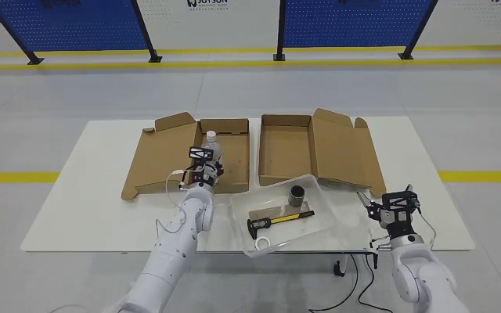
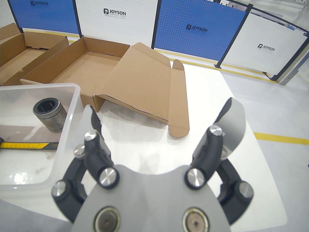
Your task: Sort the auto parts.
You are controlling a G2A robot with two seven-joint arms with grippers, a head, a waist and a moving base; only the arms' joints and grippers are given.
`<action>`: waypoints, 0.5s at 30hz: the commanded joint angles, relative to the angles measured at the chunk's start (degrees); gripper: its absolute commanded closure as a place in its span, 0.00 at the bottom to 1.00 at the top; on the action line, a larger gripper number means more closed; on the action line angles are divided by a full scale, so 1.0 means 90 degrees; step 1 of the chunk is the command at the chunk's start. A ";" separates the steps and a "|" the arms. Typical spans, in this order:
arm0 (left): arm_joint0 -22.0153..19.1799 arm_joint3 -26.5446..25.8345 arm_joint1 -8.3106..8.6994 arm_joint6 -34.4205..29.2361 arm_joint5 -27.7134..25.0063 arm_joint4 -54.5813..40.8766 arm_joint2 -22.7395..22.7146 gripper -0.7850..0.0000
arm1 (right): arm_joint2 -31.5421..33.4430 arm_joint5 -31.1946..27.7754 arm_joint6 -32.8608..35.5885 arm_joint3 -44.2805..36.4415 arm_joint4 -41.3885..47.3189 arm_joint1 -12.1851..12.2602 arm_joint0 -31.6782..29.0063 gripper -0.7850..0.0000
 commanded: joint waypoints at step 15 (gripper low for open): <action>-0.0312 0.0619 -0.0081 0.0344 0.0224 -0.0067 -0.0041 0.00 | 0.0000 0.0000 0.0000 0.0000 0.0000 0.0000 0.0000 0.00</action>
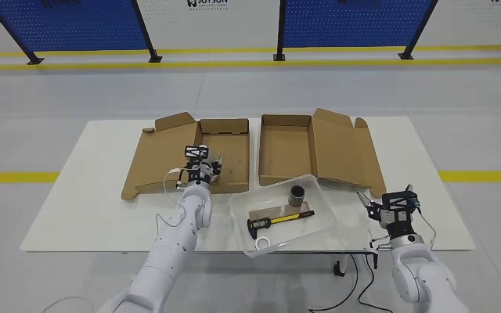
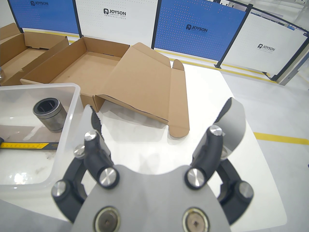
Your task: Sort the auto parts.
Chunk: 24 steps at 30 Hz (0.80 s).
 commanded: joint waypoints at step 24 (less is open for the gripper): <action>0.2116 -0.5230 0.0336 -0.1789 -0.1139 0.1262 -0.0382 0.00 | 0.0000 0.0000 0.0000 0.0000 0.0000 0.0000 0.0000 0.00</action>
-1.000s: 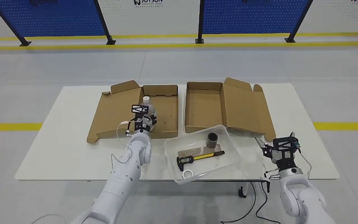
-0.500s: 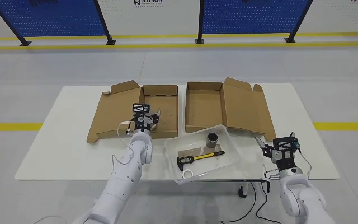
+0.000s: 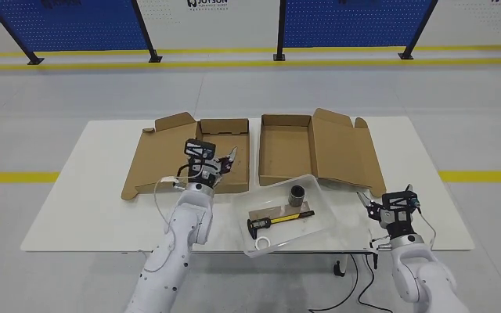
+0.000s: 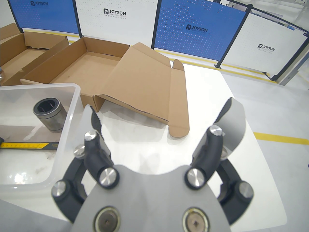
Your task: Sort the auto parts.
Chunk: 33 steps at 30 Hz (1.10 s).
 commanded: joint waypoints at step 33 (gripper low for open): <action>-0.1120 0.0972 -0.0375 -0.2691 -0.0965 -0.2489 0.1901 0.00 | 0.0000 0.0000 0.0000 0.0000 0.0000 0.0000 0.0000 0.00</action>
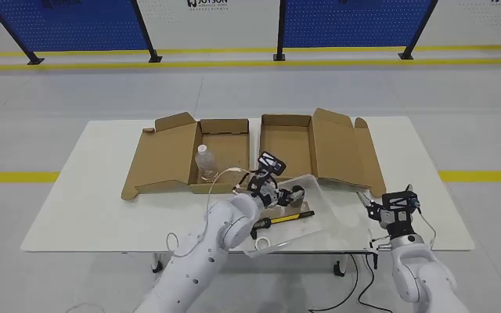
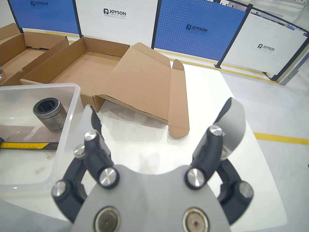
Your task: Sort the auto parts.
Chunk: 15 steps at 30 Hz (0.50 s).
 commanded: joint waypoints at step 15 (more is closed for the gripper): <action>-0.0477 0.0922 -0.0453 -0.0149 0.2026 -0.1190 0.0589 0.00 | 0.0000 0.0000 0.0000 0.0000 0.0000 0.0000 0.0000 0.00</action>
